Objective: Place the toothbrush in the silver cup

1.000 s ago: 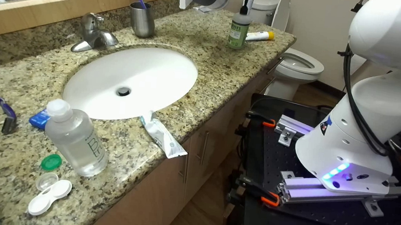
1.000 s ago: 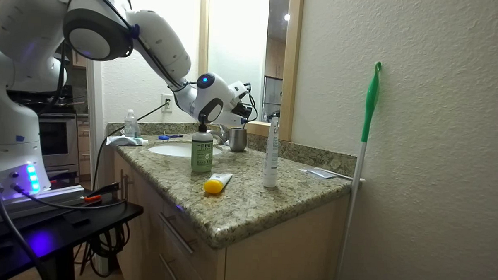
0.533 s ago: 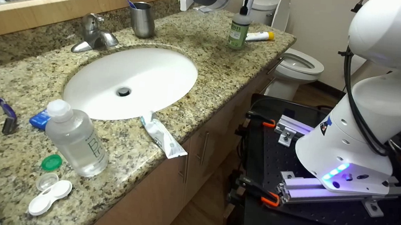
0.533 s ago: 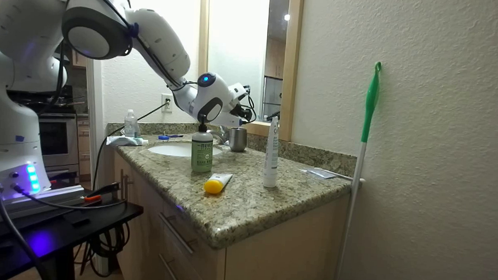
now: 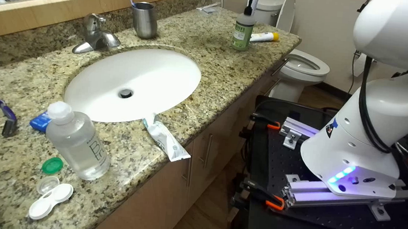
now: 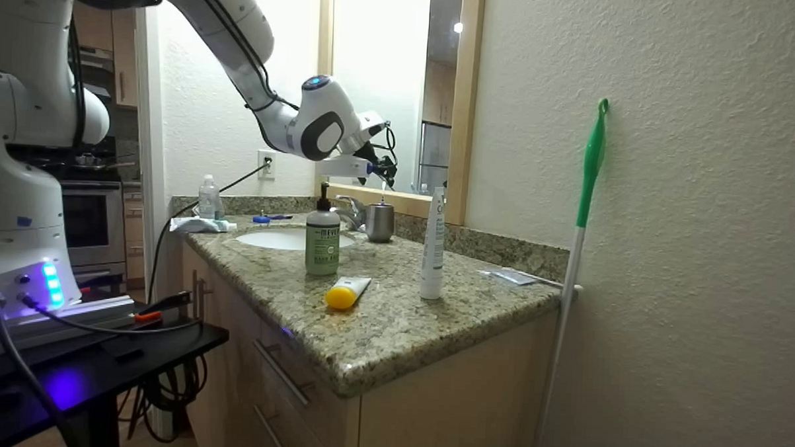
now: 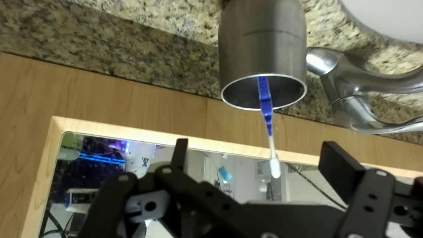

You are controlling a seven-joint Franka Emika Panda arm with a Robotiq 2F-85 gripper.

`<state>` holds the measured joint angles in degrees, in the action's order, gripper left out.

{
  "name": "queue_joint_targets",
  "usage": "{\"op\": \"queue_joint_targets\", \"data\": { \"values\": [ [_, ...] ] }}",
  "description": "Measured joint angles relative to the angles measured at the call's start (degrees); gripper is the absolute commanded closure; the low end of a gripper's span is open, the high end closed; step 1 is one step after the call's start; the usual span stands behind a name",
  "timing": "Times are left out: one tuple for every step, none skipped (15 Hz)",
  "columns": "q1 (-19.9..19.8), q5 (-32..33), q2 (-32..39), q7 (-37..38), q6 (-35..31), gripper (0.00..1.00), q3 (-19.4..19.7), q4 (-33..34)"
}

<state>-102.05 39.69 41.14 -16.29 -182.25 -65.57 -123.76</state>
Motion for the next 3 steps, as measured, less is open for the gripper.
{"op": "queue_joint_targets", "data": {
  "values": [
    [-3.36,-0.10,-2.17,0.63,3.39,0.00,-3.25,-2.03],
    [-6.99,-0.11,-3.67,1.10,7.26,0.00,-7.35,-3.63],
    [-10.36,-1.61,-4.69,0.55,9.95,0.00,-11.52,-4.91]
  ]
}}
